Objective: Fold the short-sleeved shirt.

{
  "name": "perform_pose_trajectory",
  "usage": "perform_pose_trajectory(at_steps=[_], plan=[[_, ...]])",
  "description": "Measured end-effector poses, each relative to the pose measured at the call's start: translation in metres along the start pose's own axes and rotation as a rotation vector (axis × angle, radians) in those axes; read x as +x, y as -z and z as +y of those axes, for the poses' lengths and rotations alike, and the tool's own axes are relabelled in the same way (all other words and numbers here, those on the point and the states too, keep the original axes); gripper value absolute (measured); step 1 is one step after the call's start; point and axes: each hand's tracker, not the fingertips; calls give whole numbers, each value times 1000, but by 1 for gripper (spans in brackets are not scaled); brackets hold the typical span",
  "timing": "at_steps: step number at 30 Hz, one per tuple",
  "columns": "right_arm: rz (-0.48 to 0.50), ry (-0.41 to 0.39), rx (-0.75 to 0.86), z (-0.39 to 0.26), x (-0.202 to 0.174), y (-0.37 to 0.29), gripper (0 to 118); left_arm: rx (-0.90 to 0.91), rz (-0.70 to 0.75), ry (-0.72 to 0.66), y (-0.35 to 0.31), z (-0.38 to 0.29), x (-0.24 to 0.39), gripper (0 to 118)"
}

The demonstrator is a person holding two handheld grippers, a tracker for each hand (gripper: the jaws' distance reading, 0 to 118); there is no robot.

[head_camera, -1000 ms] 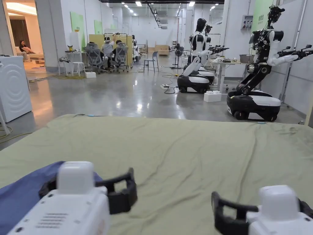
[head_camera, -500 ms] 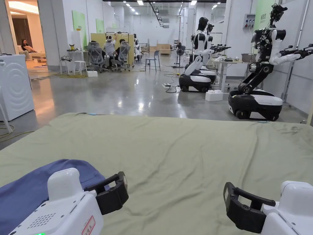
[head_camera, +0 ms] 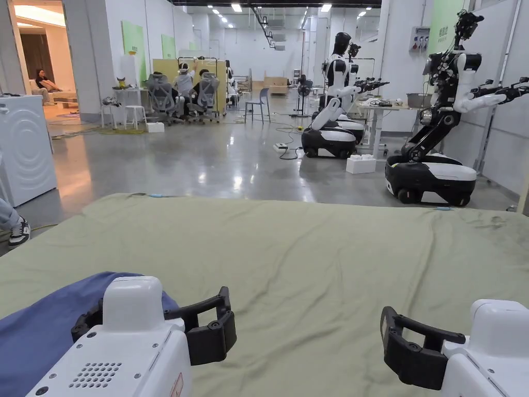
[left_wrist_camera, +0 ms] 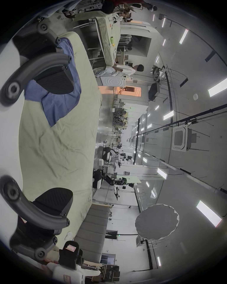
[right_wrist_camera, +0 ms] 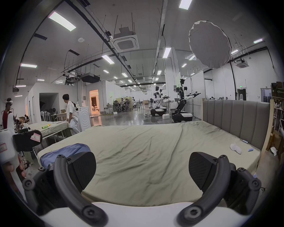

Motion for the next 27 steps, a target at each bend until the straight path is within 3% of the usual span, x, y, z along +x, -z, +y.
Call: perform_pose_trajectory(at_steps=[8, 10, 16, 20, 21, 22, 23, 24, 25, 26, 27], plan=[[15, 8, 5, 1, -1, -1, 118, 17, 4, 28, -1, 4, 1, 118], [66, 46, 56, 1, 0, -3, 118, 26, 7, 8, -2, 5, -1, 118], [36, -56, 81, 7, -9, -7, 118, 54, 8, -5, -3, 9, -3, 118], [15, -55, 84, 5, -9, -8, 117, 84, 13, 14, -9, 11, -1, 118], [6, -44, 78, 4, -9, -9, 96, 97, -2, 13, -11, 12, -1, 118], [2, -31, 77, 4, -8, -11, 42, 110, -22, 13, -13, 12, -1, 97], [17, -12, 78, 4, -5, -15, 5, 118, -30, 25, -16, 13, 1, 44], [8, -2, 103, 2, -4, -16, 3, 136, -36, 60, -16, 14, 5, 21], [-58, 2, 107, 1, -4, -17, 3, 135, -18, 98, -14, 14, 9, 21], [-86, 19, 150, -3, -3, -19, 3, 136, 27, 109, -11, 11, 12, 0], [-37, 26, 151, -3, 1, -22, 3, 131, -21, 78, -9, 10, 12, 0]])
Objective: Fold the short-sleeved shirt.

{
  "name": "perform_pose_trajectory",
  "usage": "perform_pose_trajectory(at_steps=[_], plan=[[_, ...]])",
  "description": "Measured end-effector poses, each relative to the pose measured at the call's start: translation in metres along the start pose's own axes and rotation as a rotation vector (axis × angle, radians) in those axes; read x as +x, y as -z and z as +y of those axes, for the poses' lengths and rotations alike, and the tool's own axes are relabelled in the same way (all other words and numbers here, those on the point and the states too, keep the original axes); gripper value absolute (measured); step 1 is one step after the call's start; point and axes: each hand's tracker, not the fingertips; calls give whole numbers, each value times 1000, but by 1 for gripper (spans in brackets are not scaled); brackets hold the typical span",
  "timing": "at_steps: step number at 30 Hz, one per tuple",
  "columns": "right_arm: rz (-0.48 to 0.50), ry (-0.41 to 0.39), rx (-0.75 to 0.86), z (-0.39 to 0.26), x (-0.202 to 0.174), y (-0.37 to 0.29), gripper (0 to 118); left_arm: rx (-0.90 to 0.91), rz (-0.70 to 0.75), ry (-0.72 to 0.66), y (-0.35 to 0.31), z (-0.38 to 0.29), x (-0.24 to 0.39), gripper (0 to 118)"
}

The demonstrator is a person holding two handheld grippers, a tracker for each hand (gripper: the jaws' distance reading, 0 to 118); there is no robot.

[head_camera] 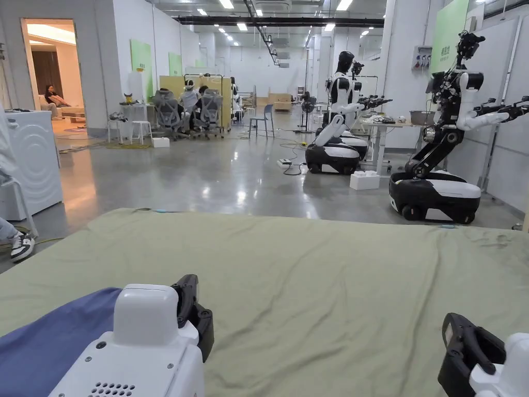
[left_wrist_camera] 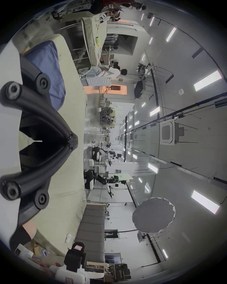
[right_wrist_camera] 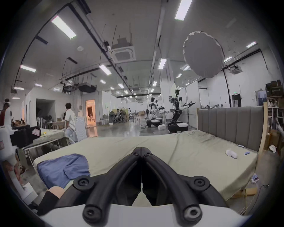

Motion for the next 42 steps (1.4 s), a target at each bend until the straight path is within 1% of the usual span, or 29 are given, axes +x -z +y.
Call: perform_pose_trajectory(at_steps=[2, 4, 6, 7, 10, 13, 15, 17, 18, 20, 21, 23, 26, 28, 29, 31, 33, 36, 38, 40, 41, 42], plan=[[-5, -8, -7, 1, 0, 0, 3, -35, -35, -17, 5, -2, 1, 0], [-3, -37, -16, 3, 2, 0, 3, -29, -29, -24, 5, -4, 1, 0], [6, -38, -22, 2, -2, 2, 3, -27, -34, -36, 5, -6, -2, 0], [21, -33, -32, 1, -5, 5, 3, -26, -34, -40, 2, -4, -7, 0], [115, -29, -78, 0, -22, 20, 3, -21, 27, -39, -6, -2, -26, 0], [260, -42, -90, -1, -59, 35, 3, -14, 166, -40, -28, 3, -63, 0], [392, -44, -100, -3, -89, 45, 3, -16, 269, -18, -47, 7, -88, 0], [512, -8, -127, -4, -116, 53, 3, -14, 376, 10, -65, 9, -110, 0], [589, 22, -151, -6, -130, 58, 3, -8, 431, 16, -76, 9, -121, 0], [696, 58, -182, -7, -146, 67, 3, -20, 507, 8, -91, 10, -137, 0], [701, 66, -183, -8, -152, 70, 3, -34, 524, 3, -96, 8, -145, 0], [701, 57, -184, -10, -157, 77, 3, -67, 549, 6, -98, 5, -157, 0], [708, 46, -230, -16, -154, 91, 3, -111, 562, 2, -83, -7, -172, 0], [704, 38, -266, -23, -145, 103, 3, -177, 520, -36, -61, -17, -181, 0], [686, 24, -286, -28, -140, 109, 3, -207, 495, -48, -47, -23, -186, 0], [648, 0, -320, -36, -130, 122, 3, -259, 456, -29, -13, -34, -193, 0], [618, 1, -359, -45, -119, 136, 3, -339, 388, -23, 34, -46, -206, 0], [548, 19, -445, -61, -102, 161, 3, -452, 296, -138, 118, -62, -232, 0], [520, 41, -460, -70, -93, 174, 3, -562, 256, -178, 179, -74, -251, 0], [490, 45, -467, -78, -86, 186, 3, -631, 234, -155, 237, -89, -268, 0], [471, 48, -473, -82, -84, 193, 3, -688, 240, -116, 268, -99, -276, 0], [461, 54, -480, -86, -81, 198, 3, -706, 285, -98, 292, -107, -283, 0]])
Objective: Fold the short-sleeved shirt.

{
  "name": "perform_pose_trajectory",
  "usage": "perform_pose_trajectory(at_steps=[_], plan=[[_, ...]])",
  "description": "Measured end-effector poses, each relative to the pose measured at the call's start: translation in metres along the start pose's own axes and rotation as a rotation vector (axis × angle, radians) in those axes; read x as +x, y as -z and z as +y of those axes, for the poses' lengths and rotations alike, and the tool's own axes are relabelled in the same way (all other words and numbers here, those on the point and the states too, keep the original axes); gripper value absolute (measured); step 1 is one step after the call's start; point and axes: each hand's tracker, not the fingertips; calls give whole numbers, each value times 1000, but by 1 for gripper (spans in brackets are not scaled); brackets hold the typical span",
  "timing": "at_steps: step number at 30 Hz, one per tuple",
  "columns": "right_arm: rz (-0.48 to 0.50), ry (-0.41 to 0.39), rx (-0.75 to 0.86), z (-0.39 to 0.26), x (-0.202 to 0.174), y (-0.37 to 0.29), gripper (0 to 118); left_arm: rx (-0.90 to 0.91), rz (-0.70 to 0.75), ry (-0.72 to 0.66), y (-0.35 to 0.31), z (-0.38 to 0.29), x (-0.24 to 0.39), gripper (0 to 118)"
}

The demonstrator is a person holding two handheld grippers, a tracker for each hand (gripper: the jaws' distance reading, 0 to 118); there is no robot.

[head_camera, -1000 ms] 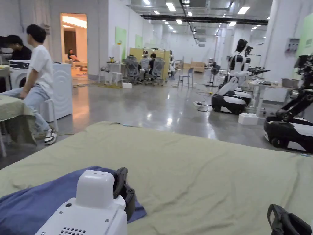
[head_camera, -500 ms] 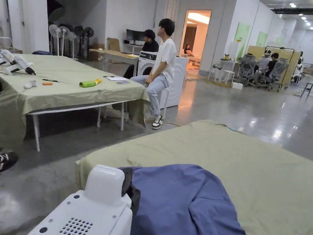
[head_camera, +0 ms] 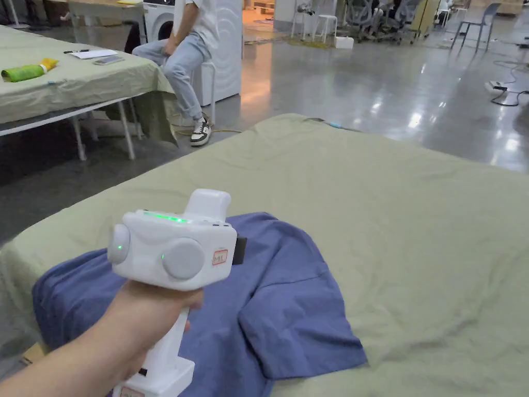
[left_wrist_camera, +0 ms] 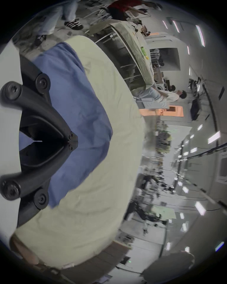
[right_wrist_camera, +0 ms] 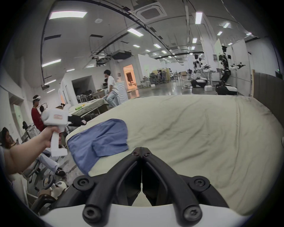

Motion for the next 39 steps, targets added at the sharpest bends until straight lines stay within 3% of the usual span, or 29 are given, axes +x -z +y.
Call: perform_pose_trajectory(at_steps=[5, 6, 7, 8, 9, 10, 11, 14, 17, 20, 22, 23, 27, 31, 35, 39], plan=[[-47, 24, -37, -11, 22, 18, 3, -262, 7, 24, 107, 37, 8, 0], [-54, 41, -35, -14, 27, 19, 3, -284, 7, 18, 121, 40, 10, 18], [-57, 57, -40, -15, 30, 20, 3, -267, 9, -1, 128, 42, 11, 55], [-56, 72, -49, -17, 34, 22, 3, -270, -12, -34, 136, 45, 11, 102], [-55, 80, -59, -18, 38, 24, 3, -311, -50, -60, 140, 44, 14, 118], [-53, 81, -66, -20, 40, 24, 3, -368, -55, -66, 148, 43, 14, 118], [-51, 80, -73, -21, 42, 25, 3, -276, -8, -69, 140, 43, 16, 118], [-50, 63, -73, -23, 44, 27, 3, -311, 81, -42, 165, 34, 11, 118], [-38, 63, -66, -23, 44, 29, 3, -403, 69, 17, 181, 23, 17, 116], [-38, 54, -67, -24, 44, 29, 3, -318, 94, 152, 169, 23, 34, 79], [-39, 57, -66, -24, 44, 28, 3, -295, 123, 200, 159, 26, 43, 14], [-41, 62, -65, -24, 45, 27, 3, -312, 155, 228, 155, 26, 46, 4], [-18, 73, -60, -15, 51, 12, 3, -194, 118, 270, 110, 51, 68, 4], [-57, 50, 0, 5, 61, -22, 3, -105, -49, 274, 40, 83, 123, 4], [-131, 77, 76, 16, 77, -72, 3, 29, -318, 455, -30, 104, 221, 3], [-228, 92, 154, 9, 89, -136, 3, 7, -573, 528, -80, 96, 350, 3]])
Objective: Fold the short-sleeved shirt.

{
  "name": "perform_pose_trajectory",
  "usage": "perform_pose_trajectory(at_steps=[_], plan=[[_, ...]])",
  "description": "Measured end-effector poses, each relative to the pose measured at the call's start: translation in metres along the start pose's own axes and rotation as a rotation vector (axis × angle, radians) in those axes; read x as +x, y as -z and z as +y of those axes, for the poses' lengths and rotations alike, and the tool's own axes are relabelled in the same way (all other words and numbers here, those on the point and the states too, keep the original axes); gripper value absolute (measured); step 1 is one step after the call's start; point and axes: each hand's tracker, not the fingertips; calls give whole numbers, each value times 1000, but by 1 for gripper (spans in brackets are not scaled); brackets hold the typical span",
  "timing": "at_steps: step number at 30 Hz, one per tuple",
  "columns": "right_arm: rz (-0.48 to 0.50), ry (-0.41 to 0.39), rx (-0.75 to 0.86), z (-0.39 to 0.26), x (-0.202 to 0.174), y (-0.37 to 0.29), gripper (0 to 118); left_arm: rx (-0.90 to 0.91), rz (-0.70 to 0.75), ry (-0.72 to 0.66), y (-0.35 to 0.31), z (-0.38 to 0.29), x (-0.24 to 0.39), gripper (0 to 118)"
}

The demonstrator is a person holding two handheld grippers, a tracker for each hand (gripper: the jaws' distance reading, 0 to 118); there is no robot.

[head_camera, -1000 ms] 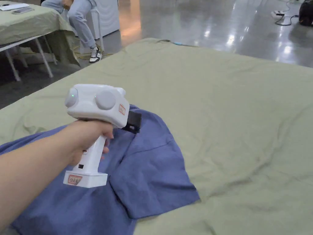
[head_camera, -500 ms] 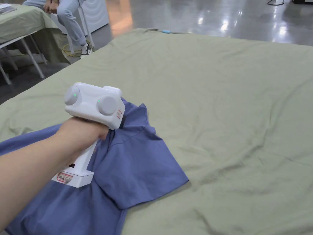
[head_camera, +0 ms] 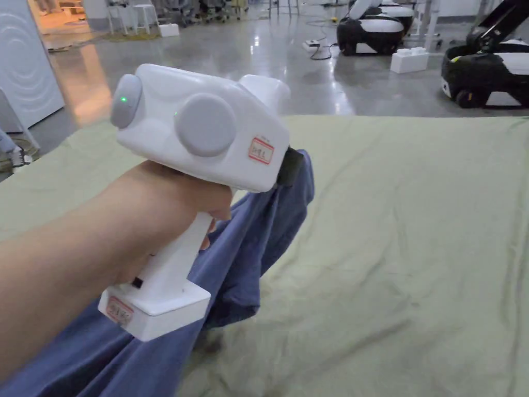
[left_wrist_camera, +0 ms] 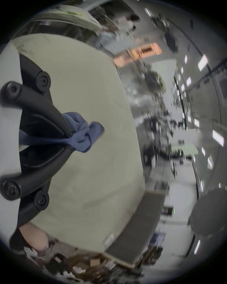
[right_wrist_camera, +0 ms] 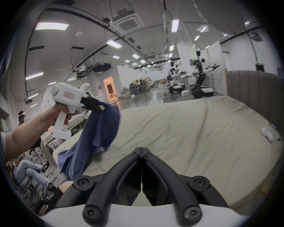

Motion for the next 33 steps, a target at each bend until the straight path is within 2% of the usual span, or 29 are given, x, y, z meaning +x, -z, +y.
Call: perform_pose_trajectory(at_steps=[4, 7, 9, 13, 16, 17, 18, 19, 20, 22, 23, 24, 25, 26, 28, 29, 30, 33], plan=[[-100, 19, 16, -6, 28, -58, 3, -1, -122, 136, 63, 34, 122, 3], [-182, 33, 23, -12, 47, -93, 3, -82, -241, 130, 120, 46, 196, 3], [-225, 45, 11, -18, 60, -109, 3, -111, -247, 149, 157, 44, 237, 3], [-280, 72, 4, -27, 81, -126, 3, -228, -263, 132, 216, 22, 288, 3], [-278, 90, 6, -31, 91, -129, 3, -245, -262, 107, 227, 4, 285, 6], [-276, 90, 6, -32, 93, -127, 3, -238, -272, 68, 223, 2, 274, 29], [-273, 90, 5, -33, 94, -125, 3, -215, -288, 10, 211, -3, 262, 98], [-266, 90, 4, -34, 94, -121, 3, -208, -282, -29, 202, -5, 248, 118], [-255, 92, 5, -33, 93, -117, 3, -99, -349, -69, 188, -10, 232, 118], [-212, 93, 20, -32, 88, -110, 3, -89, -294, -109, 141, -13, 194, 118], [-197, 86, 26, -30, 84, -105, 3, -52, -264, -124, 118, -20, 176, 117], [-179, 73, 29, -29, 79, -99, 3, 16, -250, -135, 89, -31, 155, 112], [-164, 53, 30, -29, 74, -93, 3, 76, -220, -113, 50, -46, 135, 99], [-157, 41, 29, -28, 70, -87, 3, 112, -186, -93, 22, -57, 121, 80], [-139, 13, 26, -28, 61, -76, 3, 195, -29, -58, -39, -101, 94, 24], [-134, 3, 26, -28, 57, -70, 3, 258, 47, -60, -68, -127, 79, 1], [-132, -5, 26, -28, 53, -64, 3, 299, 93, -81, -92, -152, 64, 0], [-122, -28, -8, -28, 46, -43, 3, 224, 159, -211, -142, -214, 22, 0]])
